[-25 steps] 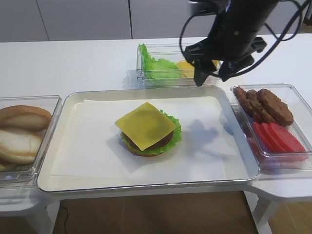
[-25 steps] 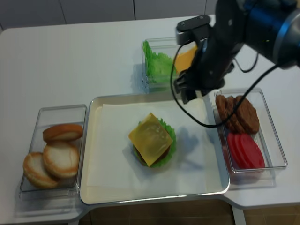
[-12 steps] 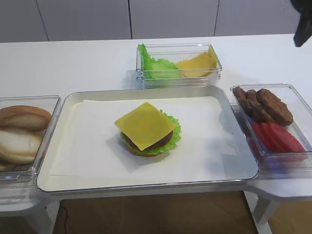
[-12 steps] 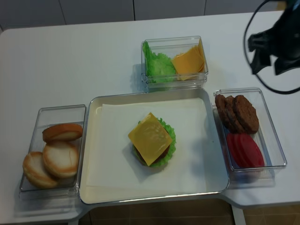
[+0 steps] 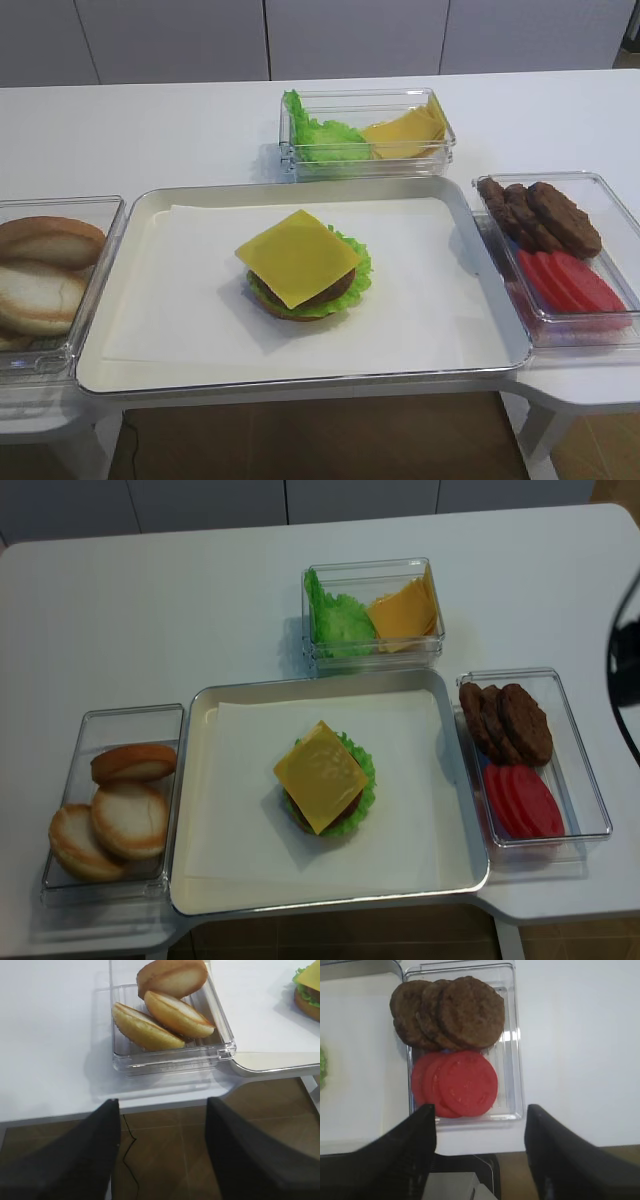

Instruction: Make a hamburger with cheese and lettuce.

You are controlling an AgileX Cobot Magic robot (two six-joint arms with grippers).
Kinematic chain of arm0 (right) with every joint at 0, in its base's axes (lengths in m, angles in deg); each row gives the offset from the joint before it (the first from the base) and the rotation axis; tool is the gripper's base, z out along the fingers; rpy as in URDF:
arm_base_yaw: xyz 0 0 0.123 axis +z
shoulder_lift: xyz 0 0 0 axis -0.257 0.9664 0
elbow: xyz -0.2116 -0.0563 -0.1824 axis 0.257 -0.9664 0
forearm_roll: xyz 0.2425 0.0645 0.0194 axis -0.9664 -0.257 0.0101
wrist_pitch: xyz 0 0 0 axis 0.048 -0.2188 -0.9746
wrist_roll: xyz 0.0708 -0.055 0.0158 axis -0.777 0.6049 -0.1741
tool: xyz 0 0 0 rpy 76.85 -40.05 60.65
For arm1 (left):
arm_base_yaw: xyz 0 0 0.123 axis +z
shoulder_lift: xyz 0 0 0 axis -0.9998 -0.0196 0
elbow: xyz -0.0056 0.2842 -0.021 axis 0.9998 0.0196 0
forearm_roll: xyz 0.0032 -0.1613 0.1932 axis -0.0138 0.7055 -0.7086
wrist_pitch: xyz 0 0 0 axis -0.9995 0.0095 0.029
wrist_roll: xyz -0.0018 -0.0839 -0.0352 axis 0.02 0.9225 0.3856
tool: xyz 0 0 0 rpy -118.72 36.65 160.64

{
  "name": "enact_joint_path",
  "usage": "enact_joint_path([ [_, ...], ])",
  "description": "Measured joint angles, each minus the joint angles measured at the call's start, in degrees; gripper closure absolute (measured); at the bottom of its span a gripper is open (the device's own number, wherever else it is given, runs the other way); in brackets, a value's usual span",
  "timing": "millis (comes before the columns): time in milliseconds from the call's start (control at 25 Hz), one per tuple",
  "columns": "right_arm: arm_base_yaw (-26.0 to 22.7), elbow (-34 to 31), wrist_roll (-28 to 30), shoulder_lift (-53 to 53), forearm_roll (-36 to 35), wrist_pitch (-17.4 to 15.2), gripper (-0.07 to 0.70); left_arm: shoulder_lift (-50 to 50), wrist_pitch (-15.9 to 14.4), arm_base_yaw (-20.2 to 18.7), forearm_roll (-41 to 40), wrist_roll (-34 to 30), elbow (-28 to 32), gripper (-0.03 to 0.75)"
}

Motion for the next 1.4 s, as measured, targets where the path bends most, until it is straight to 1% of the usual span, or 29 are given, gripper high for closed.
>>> enact_joint_path([
  [280,0.0,-10.9,-0.9,-20.4,0.3,-1.5,0.213,0.0,0.0,0.0,0.0,0.0,0.0,0.31],
  [520,0.0,-17.0,-0.3,-36.3,2.4,-2.1,0.216,0.0,0.0,0.0,0.0,0.0,0.0,0.31],
  [840,0.0,-23.7,2.1,-55.5,1.5,-2.6,0.216,0.0,0.0,0.0,0.0,0.0,0.0,0.31],
  [1000,0.0,-27.0,2.4,-63.3,1.3,-2.8,0.216,0.0,0.0,0.0,0.0,0.0,0.0,0.31],
  [1160,0.0,-30.9,2.7,-65.1,1.2,-3.0,0.22,0.0,0.0,0.0,0.0,0.0,0.0,0.31],
  [1240,0.0,-33.2,3.4,-65.1,1.0,-2.2,0.228,0.0,0.0,0.0,0.0,0.0,0.0,0.31],
  [1400,0.0,-37.2,4.8,-65.1,0.8,2.8,0.234,0.0,0.0,0.0,0.0,0.0,0.0,0.31],
])
